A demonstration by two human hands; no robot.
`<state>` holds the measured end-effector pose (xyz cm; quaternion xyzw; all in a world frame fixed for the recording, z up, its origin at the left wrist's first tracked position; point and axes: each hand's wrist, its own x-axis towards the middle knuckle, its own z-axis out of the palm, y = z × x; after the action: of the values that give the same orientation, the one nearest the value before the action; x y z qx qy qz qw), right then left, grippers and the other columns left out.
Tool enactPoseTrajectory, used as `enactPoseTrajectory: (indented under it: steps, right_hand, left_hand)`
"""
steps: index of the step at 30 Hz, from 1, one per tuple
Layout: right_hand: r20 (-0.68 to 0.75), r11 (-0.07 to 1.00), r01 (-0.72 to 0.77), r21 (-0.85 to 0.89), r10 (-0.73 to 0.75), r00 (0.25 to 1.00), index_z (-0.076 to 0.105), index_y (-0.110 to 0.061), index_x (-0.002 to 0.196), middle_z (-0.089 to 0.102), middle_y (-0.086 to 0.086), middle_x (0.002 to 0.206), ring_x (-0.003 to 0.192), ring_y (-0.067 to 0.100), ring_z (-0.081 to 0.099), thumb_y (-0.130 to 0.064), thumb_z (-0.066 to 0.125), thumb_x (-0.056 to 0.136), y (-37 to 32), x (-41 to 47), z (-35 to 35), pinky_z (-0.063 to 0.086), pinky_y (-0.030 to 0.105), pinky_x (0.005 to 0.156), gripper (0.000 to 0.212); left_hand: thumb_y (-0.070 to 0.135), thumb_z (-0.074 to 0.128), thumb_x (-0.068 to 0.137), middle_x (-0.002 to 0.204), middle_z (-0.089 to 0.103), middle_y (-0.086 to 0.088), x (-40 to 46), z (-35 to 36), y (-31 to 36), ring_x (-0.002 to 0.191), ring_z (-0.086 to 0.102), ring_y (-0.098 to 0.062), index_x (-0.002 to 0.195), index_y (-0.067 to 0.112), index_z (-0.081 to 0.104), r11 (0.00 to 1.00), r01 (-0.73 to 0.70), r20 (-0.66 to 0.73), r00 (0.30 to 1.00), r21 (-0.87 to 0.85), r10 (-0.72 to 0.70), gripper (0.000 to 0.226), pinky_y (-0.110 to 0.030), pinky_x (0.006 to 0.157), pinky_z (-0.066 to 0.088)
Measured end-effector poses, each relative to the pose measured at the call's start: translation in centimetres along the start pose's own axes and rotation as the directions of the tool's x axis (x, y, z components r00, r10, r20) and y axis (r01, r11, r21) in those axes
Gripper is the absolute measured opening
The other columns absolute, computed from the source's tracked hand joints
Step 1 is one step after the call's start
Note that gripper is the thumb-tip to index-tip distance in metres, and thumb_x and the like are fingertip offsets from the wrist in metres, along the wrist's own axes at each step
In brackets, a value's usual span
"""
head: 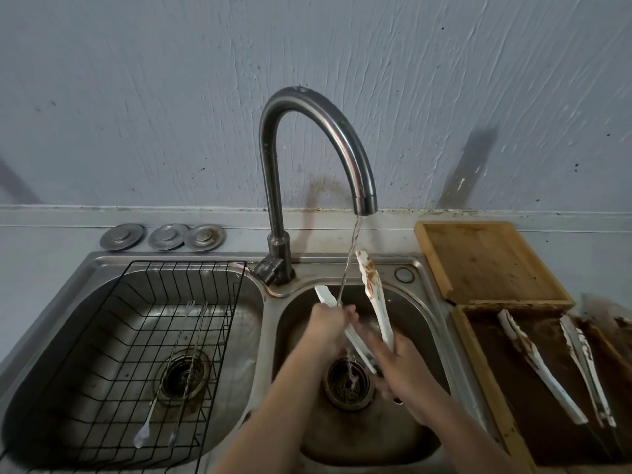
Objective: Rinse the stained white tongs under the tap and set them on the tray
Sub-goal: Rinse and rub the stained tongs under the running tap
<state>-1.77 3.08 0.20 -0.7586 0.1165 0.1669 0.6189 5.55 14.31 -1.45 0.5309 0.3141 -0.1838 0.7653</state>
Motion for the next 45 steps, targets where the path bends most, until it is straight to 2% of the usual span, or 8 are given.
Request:
enactPoseTrajectory:
  steps: [6,12,18,26,31,35,40,45]
  right_hand:
    - [0.05,0.997,-0.009,0.079,0.005,0.999,0.05,-0.007,0.095,0.053,0.007,0.059,0.034,0.009,0.036,-0.033,0.045,0.095,-0.8,0.5,0.5,0.026,0.019,0.034,0.026]
    - [0.158,0.958,-0.205,0.201,0.174,0.972,0.049,-0.006,0.09,0.054,0.005,0.052,0.031,0.009,0.029,-0.037,0.038,0.097,-0.4,1.4,-1.4,0.021,0.017,0.03,0.034]
    - [0.633,0.521,-0.638,0.566,0.221,0.742,0.052,0.001,0.064,0.044,0.004,0.039,0.019,0.005,0.032,-0.045,0.036,0.093,0.2,3.3,-2.1,0.02,0.011,0.021,0.056]
    - [0.678,0.406,-0.682,0.609,0.18,0.713,0.052,0.002,0.065,0.046,0.007,0.041,0.017,0.006,0.031,-0.04,0.044,0.094,-0.9,4.9,-0.4,0.018,0.013,0.021,0.051]
    - [0.564,0.486,-0.581,0.653,0.2,0.801,0.057,0.001,0.074,0.048,0.006,0.047,0.023,0.005,0.03,-0.044,0.034,0.096,-1.0,4.2,0.1,0.019,0.012,0.021,0.055]
    - [0.37,0.722,-0.354,0.594,0.145,0.918,0.043,-0.011,0.082,0.054,0.012,0.056,0.029,0.008,0.032,-0.04,0.041,0.095,-2.4,3.5,-0.6,0.022,0.014,0.025,0.032]
    - [0.029,0.99,0.058,0.132,-0.062,0.998,0.055,-0.01,0.095,0.056,0.007,0.073,0.046,0.011,0.045,-0.055,0.039,0.084,-5.5,1.9,-2.9,0.033,0.019,0.037,0.049]
    - [-0.071,0.856,0.306,-0.416,-0.367,0.928,0.057,-0.019,0.108,0.053,-0.005,0.076,0.064,0.014,0.054,-0.036,0.035,0.097,-7.0,2.8,-2.5,0.038,0.024,0.053,0.03]
  left_hand:
    - [-0.012,0.034,0.089,0.07,0.047,0.0,0.2,-0.1,4.7,0.054,0.038,-0.009,0.109,0.015,0.056,0.961,-0.161,-0.064,0.987,-0.226,0.15,0.041,-0.022,0.047,0.037]
    - [-0.003,0.044,0.089,0.096,0.056,-0.017,-2.0,0.4,3.7,0.089,0.055,-0.026,0.125,0.004,0.049,0.974,-0.227,0.111,0.968,-0.013,0.227,0.037,-0.04,0.088,0.047]
    - [0.014,0.041,0.099,0.06,0.063,0.0,-2.8,-0.7,4.5,0.054,0.061,-0.009,0.091,0.006,0.06,0.939,-0.129,0.352,0.904,-0.32,0.244,0.022,-0.024,0.058,0.054]
    - [-0.007,0.06,0.084,0.068,0.067,-0.002,-3.1,-1.9,2.5,0.062,0.067,-0.011,0.088,0.006,0.059,0.923,-0.362,0.271,0.908,0.128,0.318,0.014,-0.022,0.056,0.056]
    - [-0.004,0.067,0.08,0.079,0.065,-0.007,-3.4,-3.0,3.1,0.08,0.066,-0.023,0.087,0.008,0.058,0.803,-0.435,0.314,0.892,0.407,0.325,0.016,-0.043,0.081,0.058]
    - [0.007,0.043,0.098,0.087,0.067,-0.017,-3.4,-3.4,5.5,0.068,0.071,-0.022,0.107,-0.004,0.055,0.94,-0.333,0.192,0.921,-0.068,0.34,0.019,-0.031,0.061,0.06]
    - [0.001,0.05,0.093,0.108,0.064,-0.017,-2.7,-3.8,5.2,0.085,0.066,-0.022,0.119,-0.001,0.052,0.896,-0.409,-0.045,0.912,-0.175,0.408,0.026,-0.034,0.082,0.056]
    - [-0.001,0.056,0.089,0.096,0.071,-0.007,-3.3,-1.9,2.5,0.086,0.069,-0.014,0.1,0.011,0.063,0.866,-0.453,0.148,0.861,-0.21,0.486,0.017,-0.02,0.071,0.054]
